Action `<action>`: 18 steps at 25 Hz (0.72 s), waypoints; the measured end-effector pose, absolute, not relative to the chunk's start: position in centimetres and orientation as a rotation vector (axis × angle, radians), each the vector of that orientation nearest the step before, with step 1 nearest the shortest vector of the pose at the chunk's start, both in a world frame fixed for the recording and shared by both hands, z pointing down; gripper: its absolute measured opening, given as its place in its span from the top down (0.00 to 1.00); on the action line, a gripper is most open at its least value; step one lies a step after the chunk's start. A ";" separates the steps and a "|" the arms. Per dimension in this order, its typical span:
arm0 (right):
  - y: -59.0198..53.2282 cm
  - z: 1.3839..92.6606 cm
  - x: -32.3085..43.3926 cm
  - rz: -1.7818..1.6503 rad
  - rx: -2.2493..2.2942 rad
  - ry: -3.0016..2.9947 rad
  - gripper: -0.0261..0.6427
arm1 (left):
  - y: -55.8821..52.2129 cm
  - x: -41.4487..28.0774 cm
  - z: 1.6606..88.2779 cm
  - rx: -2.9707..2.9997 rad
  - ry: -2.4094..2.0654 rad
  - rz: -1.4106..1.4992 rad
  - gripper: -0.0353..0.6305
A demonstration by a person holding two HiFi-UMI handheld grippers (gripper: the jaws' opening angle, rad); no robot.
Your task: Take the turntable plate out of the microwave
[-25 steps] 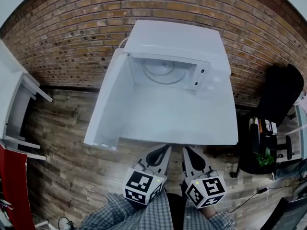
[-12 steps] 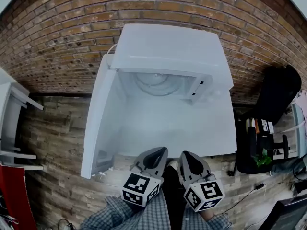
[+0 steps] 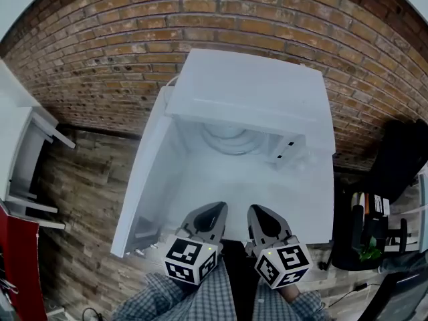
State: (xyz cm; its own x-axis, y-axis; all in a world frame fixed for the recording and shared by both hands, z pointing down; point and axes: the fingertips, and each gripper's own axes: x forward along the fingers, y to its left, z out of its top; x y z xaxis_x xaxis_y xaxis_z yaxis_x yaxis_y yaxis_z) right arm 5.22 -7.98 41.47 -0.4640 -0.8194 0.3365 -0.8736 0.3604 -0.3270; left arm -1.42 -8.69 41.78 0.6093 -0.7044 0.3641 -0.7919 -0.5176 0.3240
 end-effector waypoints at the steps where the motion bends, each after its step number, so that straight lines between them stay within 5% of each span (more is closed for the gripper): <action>1: -8.5 41.1 5.6 0.698 1.548 -2.506 0.93 | -9.2 -1.0 41.5 2.375 -1.198 0.248 0.93; 18: -13.0 41.7 10.4 0.745 1.464 -2.546 0.93 | -16.5 -1.1 43.8 2.007 -1.327 0.034 0.93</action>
State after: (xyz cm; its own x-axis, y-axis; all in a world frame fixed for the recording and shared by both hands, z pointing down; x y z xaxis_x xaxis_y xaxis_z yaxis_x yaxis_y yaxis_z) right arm 10.39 -13.03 41.66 -0.5285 -0.7820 0.3304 -0.8367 0.4141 -0.3583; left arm -1.11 -16.52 43.75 0.4703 -0.7914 0.3905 -0.8105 -0.2124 0.5458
